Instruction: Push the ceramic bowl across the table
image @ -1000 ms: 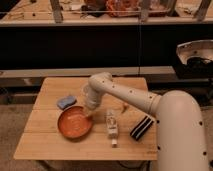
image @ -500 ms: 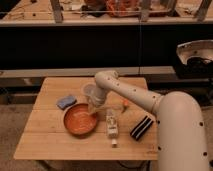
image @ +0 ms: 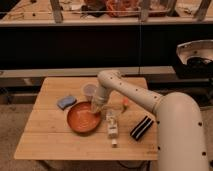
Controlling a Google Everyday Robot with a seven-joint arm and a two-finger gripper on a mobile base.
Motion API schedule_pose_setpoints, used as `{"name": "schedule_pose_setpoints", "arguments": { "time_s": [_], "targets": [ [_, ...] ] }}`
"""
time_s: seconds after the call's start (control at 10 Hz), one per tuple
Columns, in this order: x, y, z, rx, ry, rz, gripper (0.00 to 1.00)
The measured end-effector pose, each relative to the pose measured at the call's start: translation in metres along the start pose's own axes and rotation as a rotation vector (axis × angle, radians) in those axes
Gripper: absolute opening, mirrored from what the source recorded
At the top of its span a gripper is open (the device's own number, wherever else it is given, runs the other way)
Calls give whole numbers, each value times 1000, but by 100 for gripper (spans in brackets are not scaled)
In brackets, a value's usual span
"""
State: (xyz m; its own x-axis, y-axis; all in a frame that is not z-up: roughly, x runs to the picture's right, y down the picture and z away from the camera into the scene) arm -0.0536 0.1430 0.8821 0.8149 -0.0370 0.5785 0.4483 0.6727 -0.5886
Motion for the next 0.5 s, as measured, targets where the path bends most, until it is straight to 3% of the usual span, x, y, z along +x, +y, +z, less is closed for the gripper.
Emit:
{"name": "schedule_pose_setpoints", "arguments": {
  "time_s": [0.5],
  "targets": [
    [23, 15, -3, -18, -6, 33, 1]
  ]
}}
